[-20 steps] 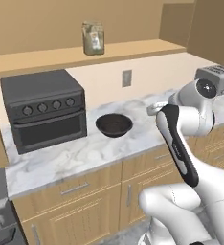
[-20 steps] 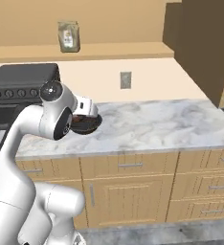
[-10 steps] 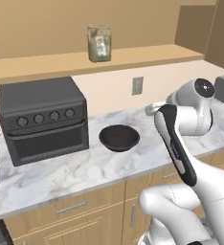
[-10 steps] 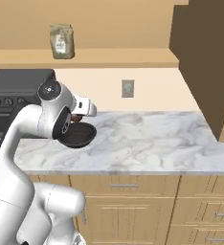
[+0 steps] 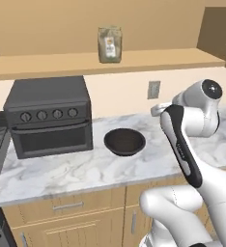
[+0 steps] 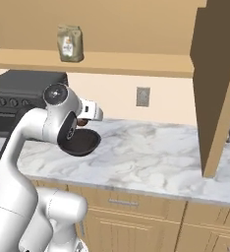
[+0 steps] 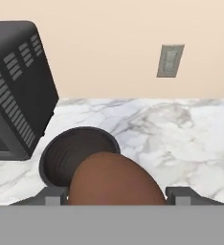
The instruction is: Pick the egg and butter from the fridge and place them by the bowl for mixing.
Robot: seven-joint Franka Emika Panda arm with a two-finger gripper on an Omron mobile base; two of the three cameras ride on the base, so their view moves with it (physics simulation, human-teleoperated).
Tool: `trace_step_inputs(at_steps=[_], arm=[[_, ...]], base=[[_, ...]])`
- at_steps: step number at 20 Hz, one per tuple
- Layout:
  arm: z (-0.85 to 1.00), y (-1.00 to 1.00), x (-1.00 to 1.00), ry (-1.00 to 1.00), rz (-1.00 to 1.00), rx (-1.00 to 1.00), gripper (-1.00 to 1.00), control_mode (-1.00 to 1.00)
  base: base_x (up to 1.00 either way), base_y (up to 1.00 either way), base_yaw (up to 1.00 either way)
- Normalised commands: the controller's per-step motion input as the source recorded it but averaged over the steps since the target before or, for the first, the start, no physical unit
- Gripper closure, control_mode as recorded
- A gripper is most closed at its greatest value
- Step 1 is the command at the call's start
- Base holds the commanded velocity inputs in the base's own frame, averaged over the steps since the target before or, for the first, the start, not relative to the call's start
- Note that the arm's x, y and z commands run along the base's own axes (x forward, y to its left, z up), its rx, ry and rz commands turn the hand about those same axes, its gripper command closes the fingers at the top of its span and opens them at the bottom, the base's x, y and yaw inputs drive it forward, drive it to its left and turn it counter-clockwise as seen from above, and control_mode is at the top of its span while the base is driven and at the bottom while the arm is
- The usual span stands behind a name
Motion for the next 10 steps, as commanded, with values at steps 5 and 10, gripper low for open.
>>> trace_step_inputs(at_steps=[5, 10], arm=[[0.0, 0.0, 0.0, 0.0, 0.0, 0.0, 1.0, 1.0], [0.0, 0.0, 0.0, 0.0, 0.0, 0.0, 1.0, 1.0]], base=[[0.44, -0.29, 0.31], [0.15, -0.07, 0.04]])
